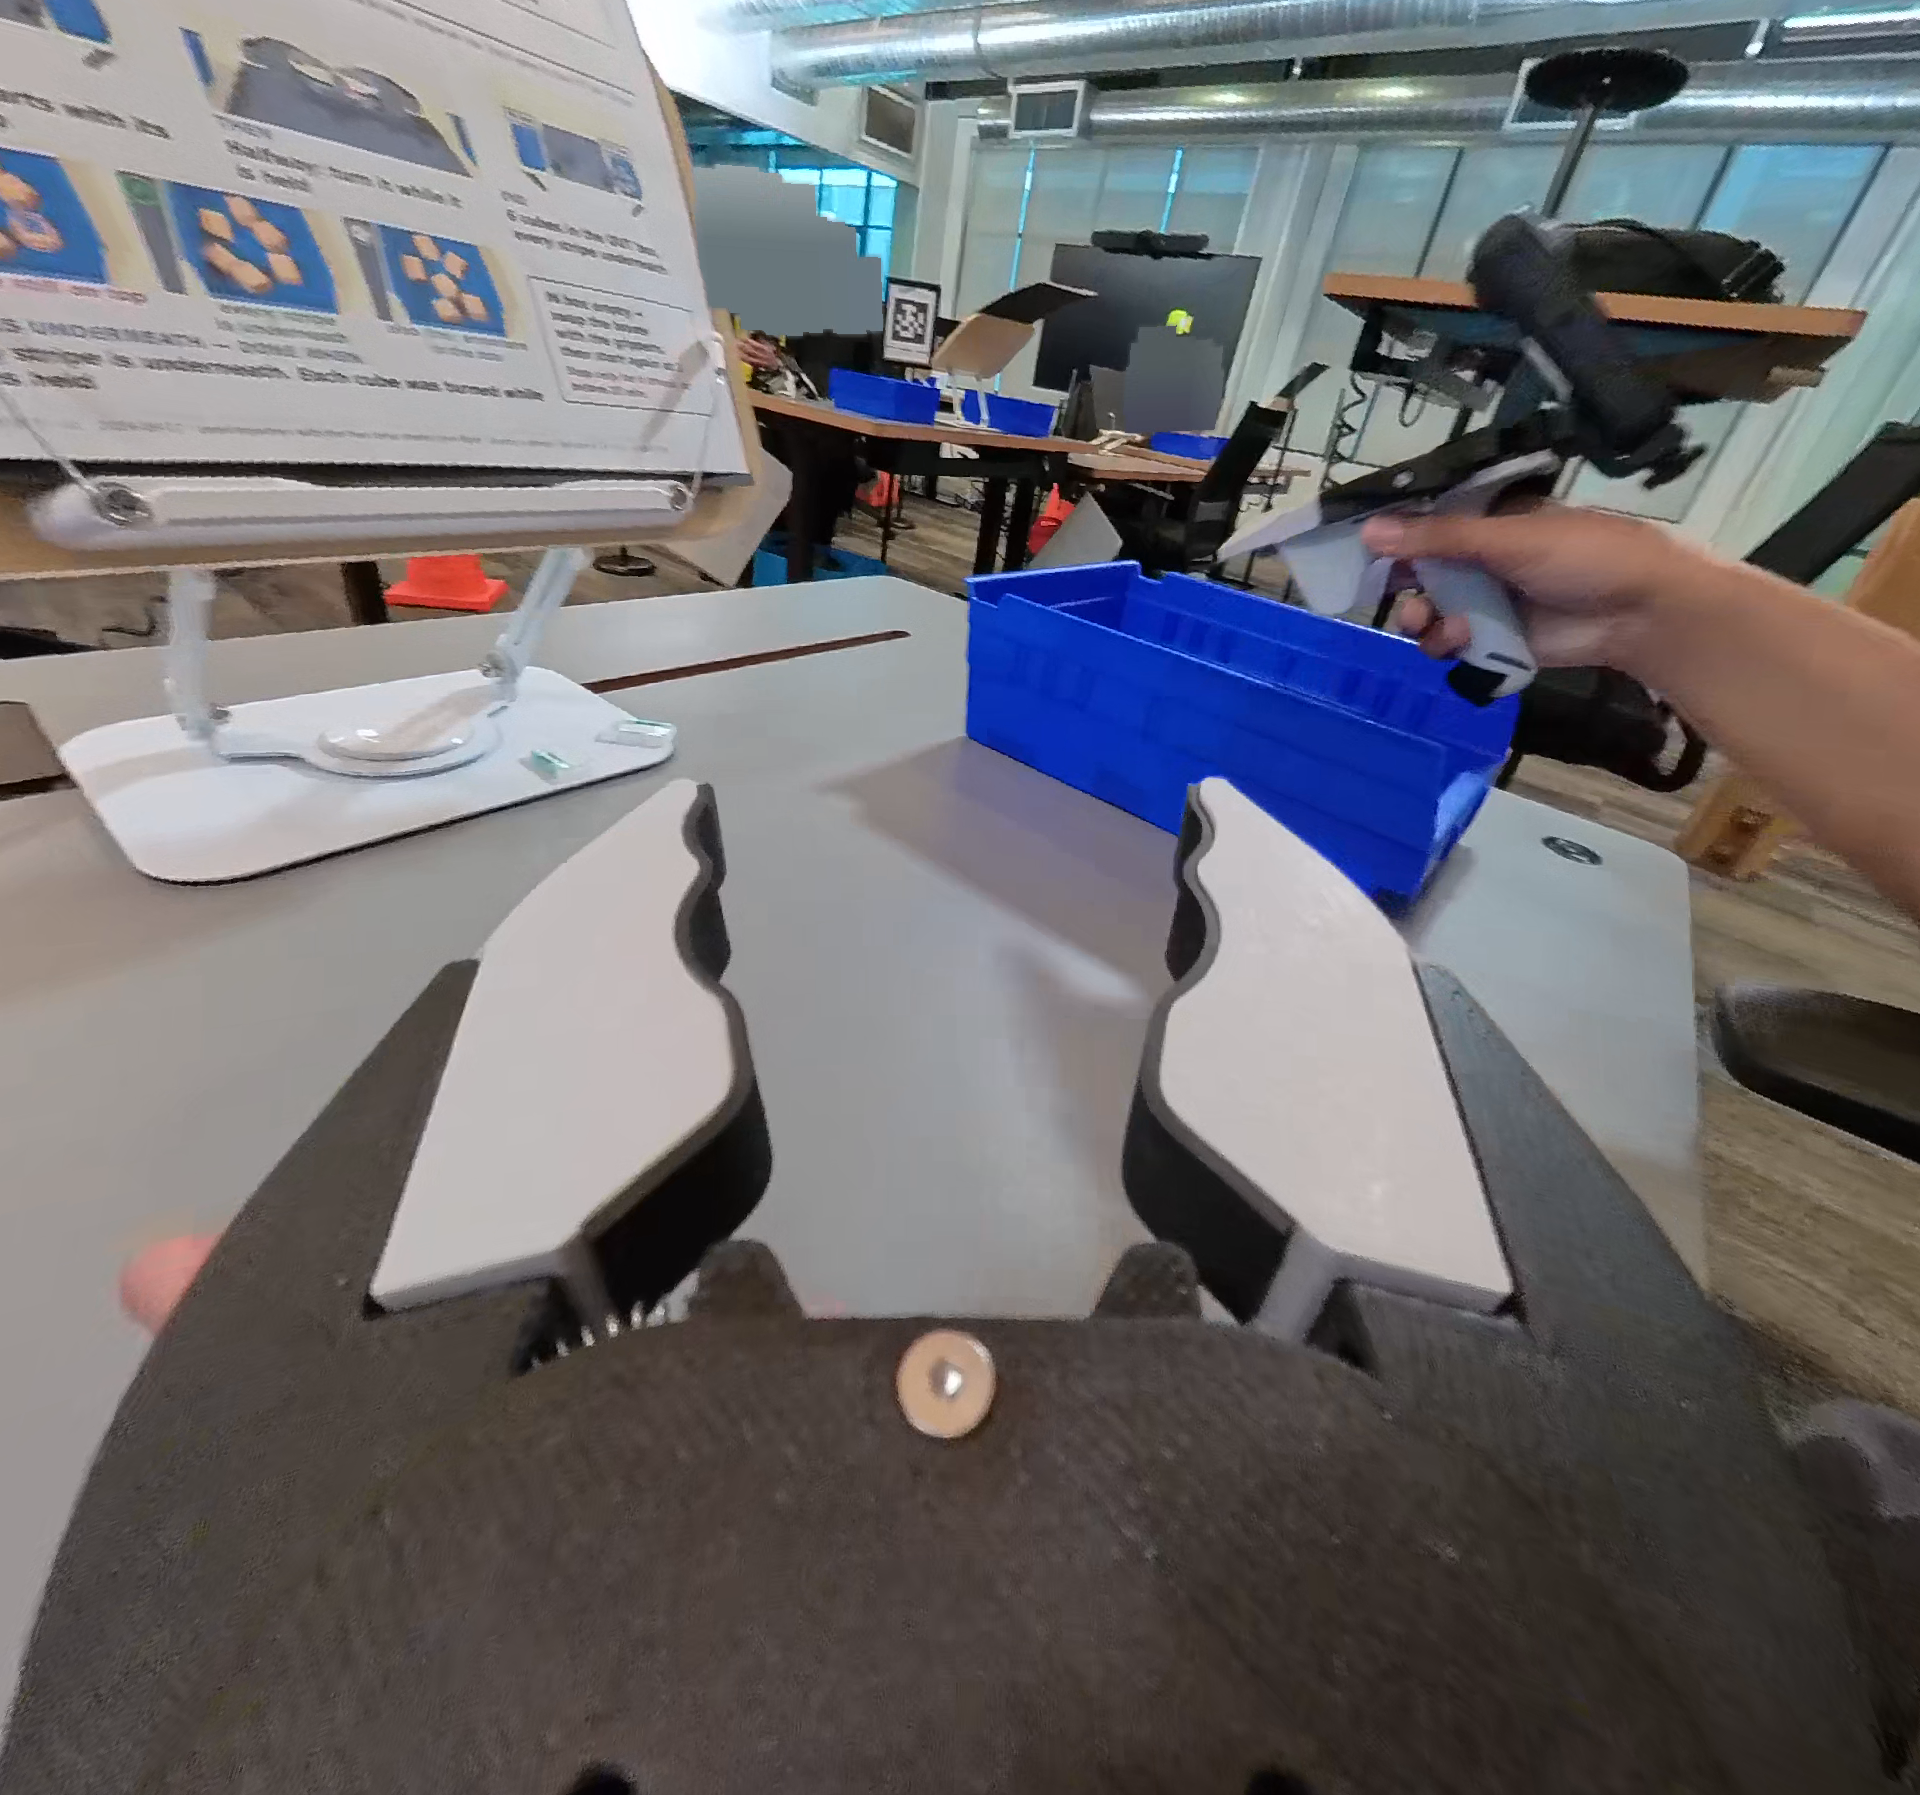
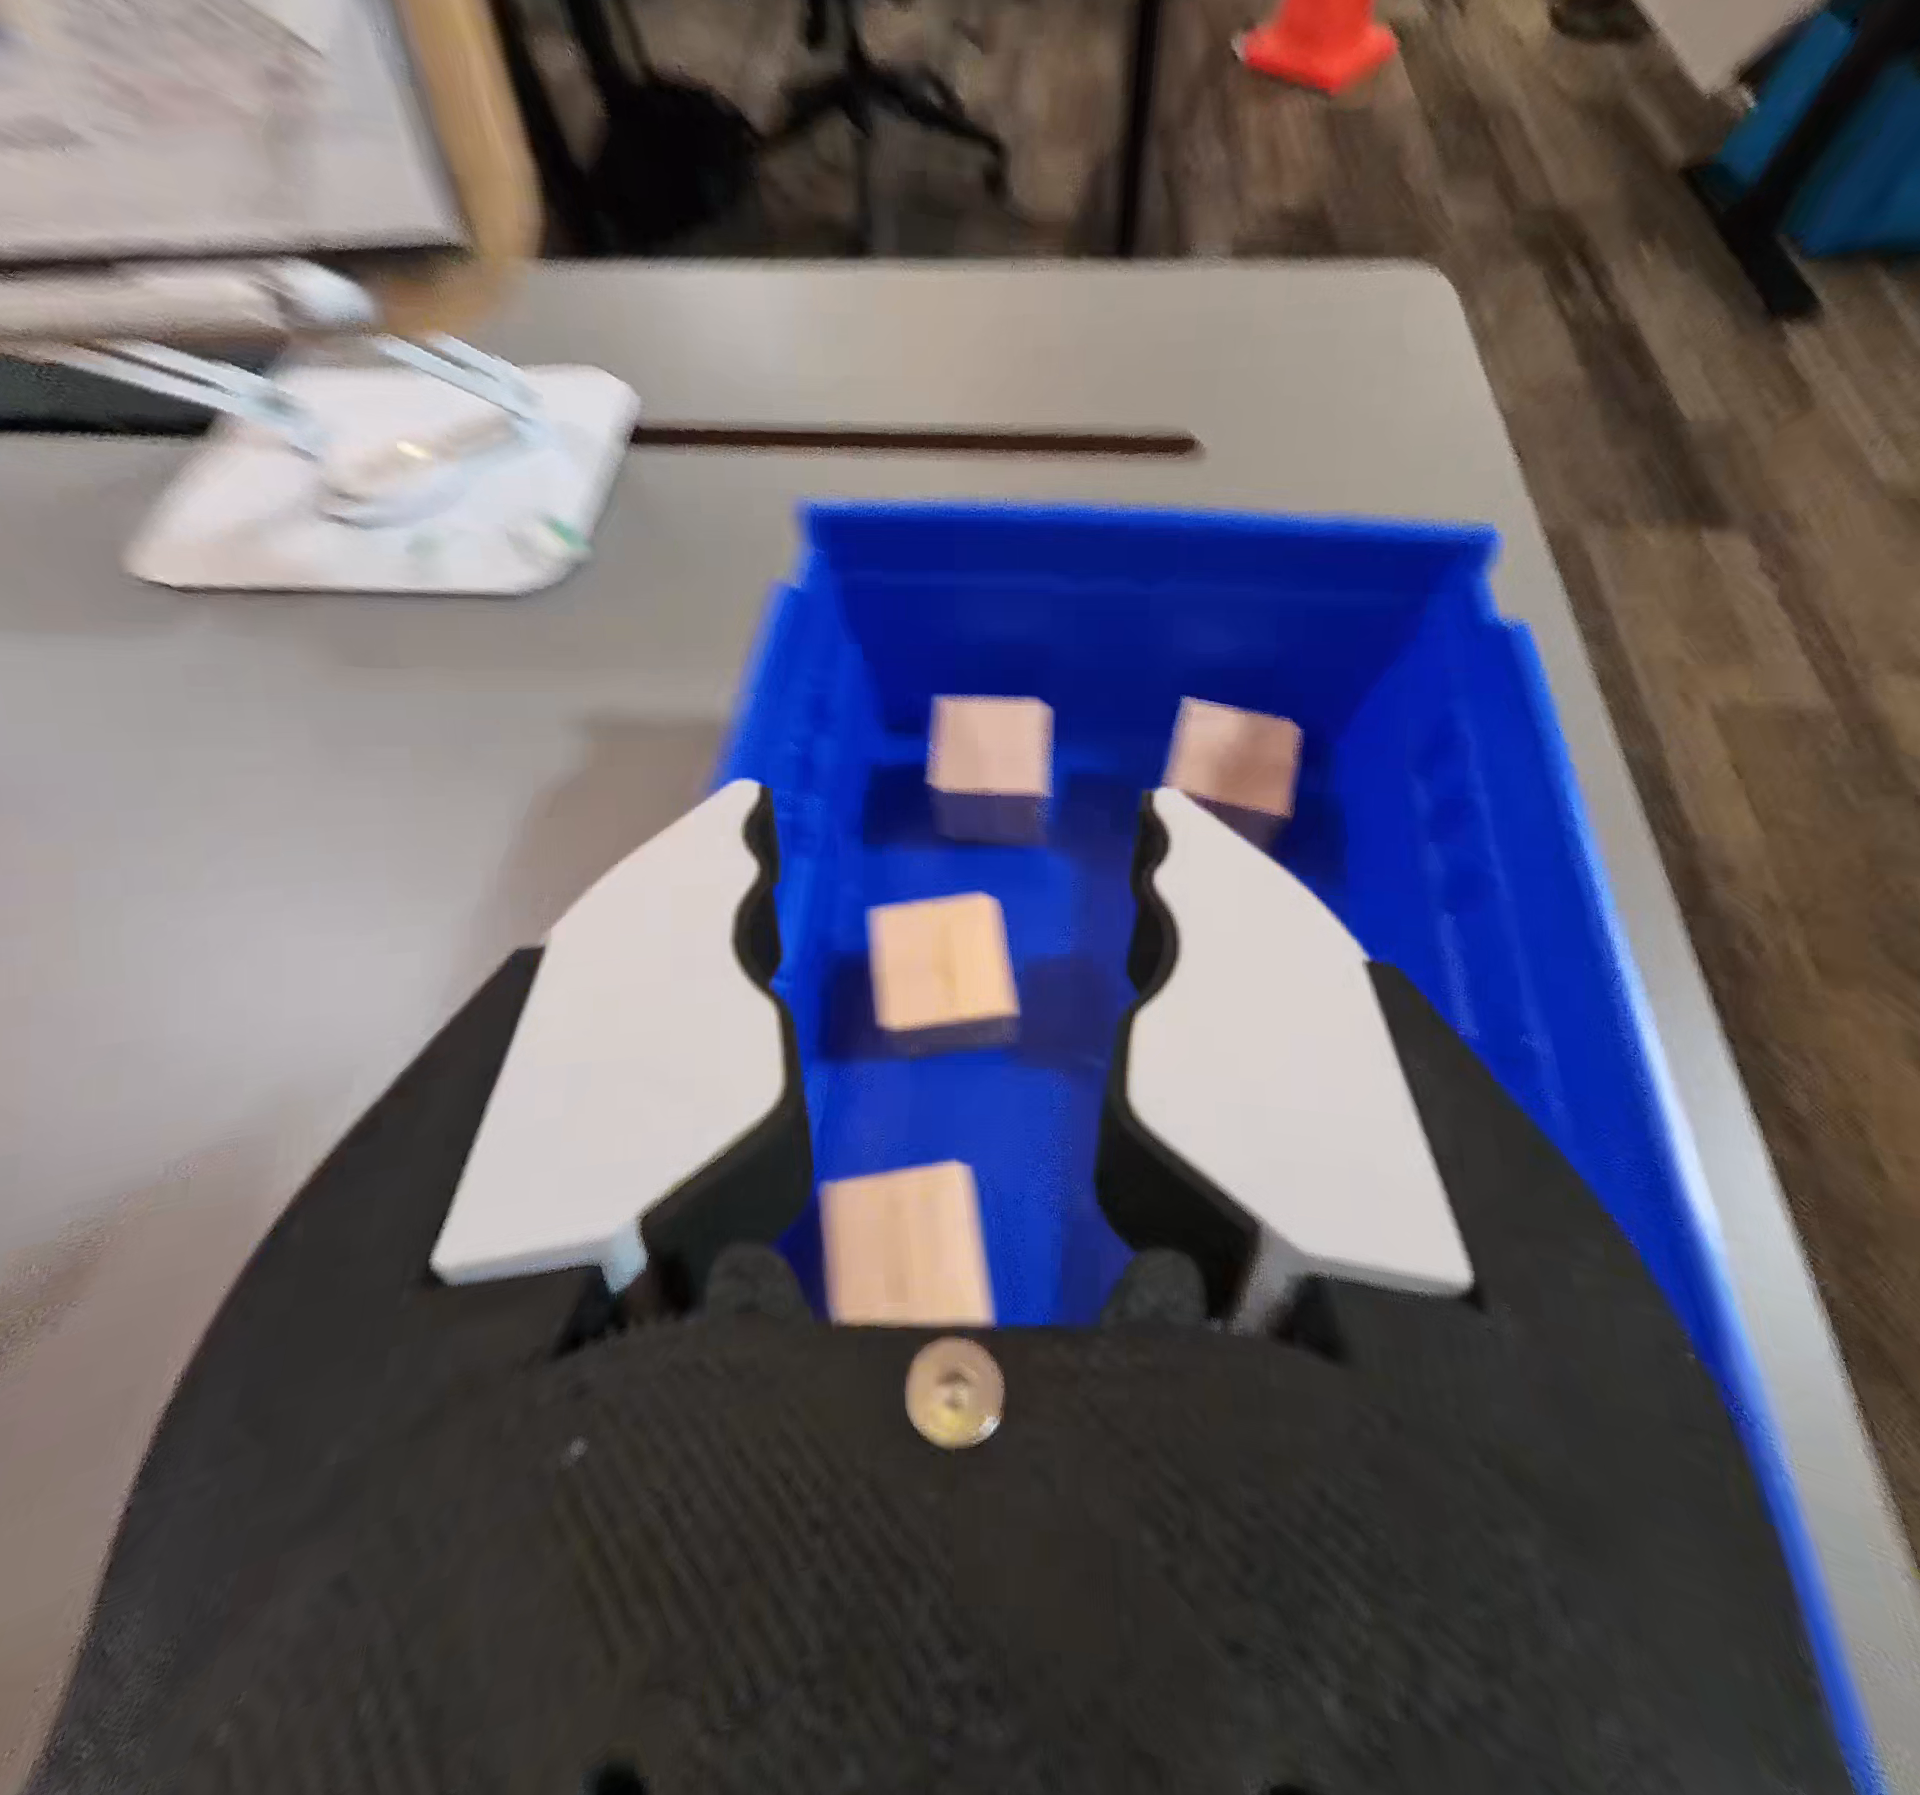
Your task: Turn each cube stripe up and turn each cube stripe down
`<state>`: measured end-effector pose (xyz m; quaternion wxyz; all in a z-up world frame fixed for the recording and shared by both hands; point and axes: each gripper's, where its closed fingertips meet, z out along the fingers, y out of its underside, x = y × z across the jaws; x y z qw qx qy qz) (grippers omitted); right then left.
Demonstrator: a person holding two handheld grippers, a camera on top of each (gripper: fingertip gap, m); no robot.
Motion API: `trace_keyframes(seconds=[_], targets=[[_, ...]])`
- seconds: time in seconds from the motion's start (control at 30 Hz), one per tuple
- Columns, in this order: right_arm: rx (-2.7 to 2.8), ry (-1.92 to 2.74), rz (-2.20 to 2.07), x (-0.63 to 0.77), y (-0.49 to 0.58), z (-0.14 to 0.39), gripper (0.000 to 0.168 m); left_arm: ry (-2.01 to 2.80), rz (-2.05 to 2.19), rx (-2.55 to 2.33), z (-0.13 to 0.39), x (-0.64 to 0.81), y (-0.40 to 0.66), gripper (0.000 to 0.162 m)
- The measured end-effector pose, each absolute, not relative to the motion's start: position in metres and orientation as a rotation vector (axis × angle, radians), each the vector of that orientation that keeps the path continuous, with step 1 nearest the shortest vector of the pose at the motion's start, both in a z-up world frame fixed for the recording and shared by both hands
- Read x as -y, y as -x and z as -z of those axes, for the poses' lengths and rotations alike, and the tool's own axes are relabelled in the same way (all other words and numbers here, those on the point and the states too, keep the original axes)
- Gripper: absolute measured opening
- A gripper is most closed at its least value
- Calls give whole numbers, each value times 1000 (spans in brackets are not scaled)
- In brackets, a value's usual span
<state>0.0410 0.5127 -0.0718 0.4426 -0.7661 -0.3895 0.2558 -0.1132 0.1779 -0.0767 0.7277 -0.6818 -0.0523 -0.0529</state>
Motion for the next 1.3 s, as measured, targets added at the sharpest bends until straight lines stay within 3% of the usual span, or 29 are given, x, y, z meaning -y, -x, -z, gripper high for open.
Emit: trace_keyframes(seconds=[0.23,0.4,0.67,0.73,0.9,1.17,1.27,1.3], targets=[[1129,1625,-1043,-390,22,11,60,1406,-98,173,48,-153,162,85],[1359,1575,-1128,-307,56,40,58,1248,-138,197,13,-116,195,99],[1621,1546,-1162,-225,74,99,53,1222,-760,485,-46,20,367,95],[1640,1590,-1239,-208,78,117,52,1315,-835,579,-26,46,419,77],[1721,1735,-1357,-179,84,156,52,1774,-669,856,89,61,511,84],[1714,1760,-1398,-176,92,163,51,2049,-621,1161,187,68,568,81],[1692,1780,-1434,-178,91,162,50,2128,-599,1255,207,78,573,67],[1686,1787,-1442,-179,90,162,50,2126,-542,1246,207,75,570,51]])
